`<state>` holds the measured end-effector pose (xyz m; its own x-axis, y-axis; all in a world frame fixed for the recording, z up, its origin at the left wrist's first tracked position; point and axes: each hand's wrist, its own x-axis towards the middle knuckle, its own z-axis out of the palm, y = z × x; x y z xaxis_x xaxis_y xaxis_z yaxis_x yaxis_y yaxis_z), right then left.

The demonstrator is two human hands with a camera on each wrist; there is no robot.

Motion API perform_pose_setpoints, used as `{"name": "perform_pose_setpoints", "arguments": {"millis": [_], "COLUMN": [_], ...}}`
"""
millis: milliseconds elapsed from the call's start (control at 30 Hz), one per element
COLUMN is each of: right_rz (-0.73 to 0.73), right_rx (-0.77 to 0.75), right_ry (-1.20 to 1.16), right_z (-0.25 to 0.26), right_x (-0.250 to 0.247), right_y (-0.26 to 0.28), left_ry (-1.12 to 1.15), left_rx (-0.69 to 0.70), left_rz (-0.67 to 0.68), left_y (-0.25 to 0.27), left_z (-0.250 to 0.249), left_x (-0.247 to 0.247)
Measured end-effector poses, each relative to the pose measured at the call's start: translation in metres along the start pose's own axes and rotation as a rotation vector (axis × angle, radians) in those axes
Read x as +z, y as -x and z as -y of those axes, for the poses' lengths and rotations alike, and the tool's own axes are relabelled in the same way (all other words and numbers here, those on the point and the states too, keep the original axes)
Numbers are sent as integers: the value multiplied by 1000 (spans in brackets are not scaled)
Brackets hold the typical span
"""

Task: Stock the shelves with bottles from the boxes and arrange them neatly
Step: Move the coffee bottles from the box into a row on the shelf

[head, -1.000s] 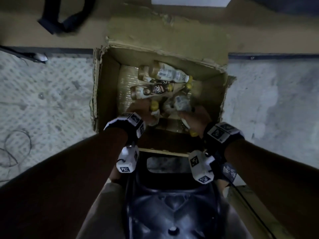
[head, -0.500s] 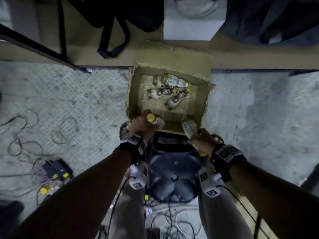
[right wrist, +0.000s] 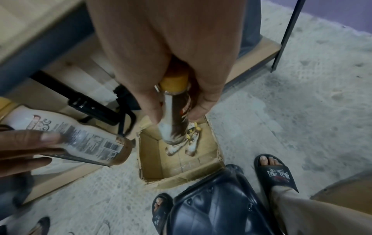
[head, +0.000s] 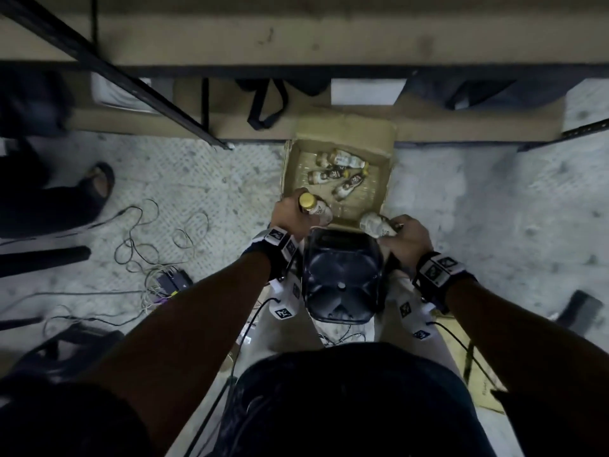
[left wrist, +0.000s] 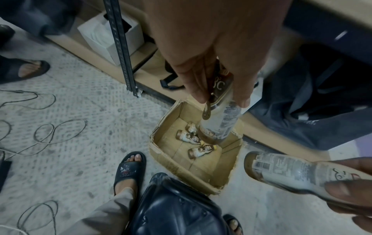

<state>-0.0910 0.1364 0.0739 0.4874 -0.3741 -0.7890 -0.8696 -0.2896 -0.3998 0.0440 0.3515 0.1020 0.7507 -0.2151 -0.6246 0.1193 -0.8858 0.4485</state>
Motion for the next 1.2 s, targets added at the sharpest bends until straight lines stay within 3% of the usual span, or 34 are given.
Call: {"name": "perform_pose_setpoints", "arguments": {"millis": [267, 867, 1200], "right_rz": [-202, -390, -612], "right_rx": [-209, -741, -960], "right_ry": [-307, -605, -698], "right_z": [34, 151, 236], "right_x": [-62, -257, -300], "right_y": [65, 178, 237], "left_ry": [98, 464, 521], "left_rx": [142, 764, 1041], "left_rz": [-57, 242, 370], "left_y": [56, 90, 114], "left_z": [-69, -294, -370], "left_x": [-42, -167, -263]}}
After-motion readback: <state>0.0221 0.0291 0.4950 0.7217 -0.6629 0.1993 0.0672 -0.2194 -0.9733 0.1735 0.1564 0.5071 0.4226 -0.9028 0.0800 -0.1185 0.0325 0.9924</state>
